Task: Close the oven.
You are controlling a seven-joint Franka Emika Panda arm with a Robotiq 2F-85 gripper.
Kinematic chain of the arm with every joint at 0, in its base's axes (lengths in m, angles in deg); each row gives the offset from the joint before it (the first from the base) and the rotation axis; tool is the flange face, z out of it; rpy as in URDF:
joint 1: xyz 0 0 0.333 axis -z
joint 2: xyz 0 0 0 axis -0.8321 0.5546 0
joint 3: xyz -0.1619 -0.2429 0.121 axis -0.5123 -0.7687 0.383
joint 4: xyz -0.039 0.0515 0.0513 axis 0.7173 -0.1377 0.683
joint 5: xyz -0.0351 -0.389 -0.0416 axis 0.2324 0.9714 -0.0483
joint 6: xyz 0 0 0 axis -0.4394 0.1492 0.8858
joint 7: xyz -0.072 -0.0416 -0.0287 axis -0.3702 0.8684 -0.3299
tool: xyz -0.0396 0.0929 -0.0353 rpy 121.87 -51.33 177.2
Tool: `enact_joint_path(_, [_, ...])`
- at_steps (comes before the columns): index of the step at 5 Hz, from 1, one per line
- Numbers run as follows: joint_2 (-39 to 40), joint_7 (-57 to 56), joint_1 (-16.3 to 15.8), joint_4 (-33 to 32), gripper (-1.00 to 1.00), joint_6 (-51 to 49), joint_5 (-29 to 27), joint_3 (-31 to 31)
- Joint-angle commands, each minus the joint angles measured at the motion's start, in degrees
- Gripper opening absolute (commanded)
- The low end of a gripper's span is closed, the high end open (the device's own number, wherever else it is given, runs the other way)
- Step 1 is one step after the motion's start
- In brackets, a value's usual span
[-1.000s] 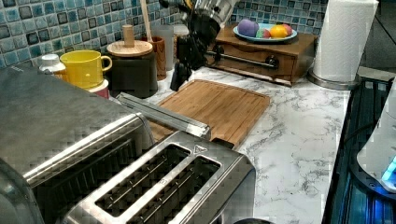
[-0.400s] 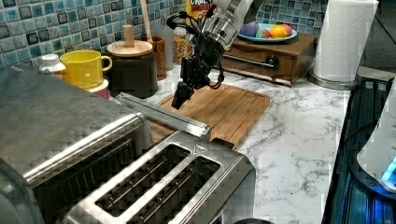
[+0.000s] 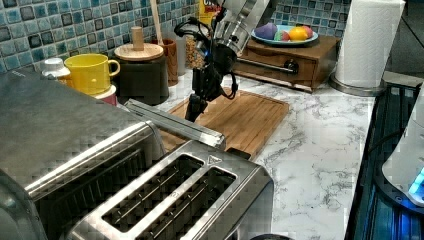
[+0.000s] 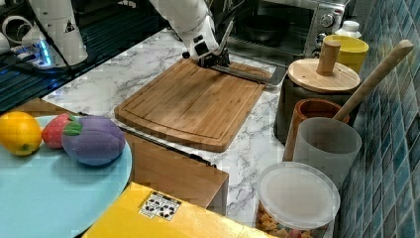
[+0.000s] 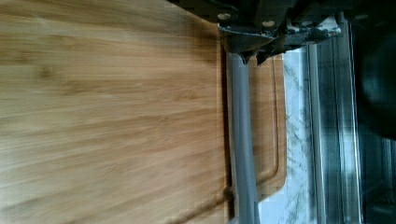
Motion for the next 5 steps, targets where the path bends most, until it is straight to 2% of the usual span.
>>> enact_joint_path(1, [0.4, 2.1, -2.7, 6.4, -1.00, 2.7, -4.8, 5.2])
enact_joint_path(3, [2.4, 4.4, -1.9, 8.8, -1.00, -1.5, -6.1, 5.8])
enact_joint_path(4, [0.6, 2.8, -2.5, 8.2, -1.00, -1.4, -8.7, 6.9])
enact_joint_path(5, [-1.7, 3.7, -3.3, 8.9, -1.00, -3.0, -8.3, 7.9])
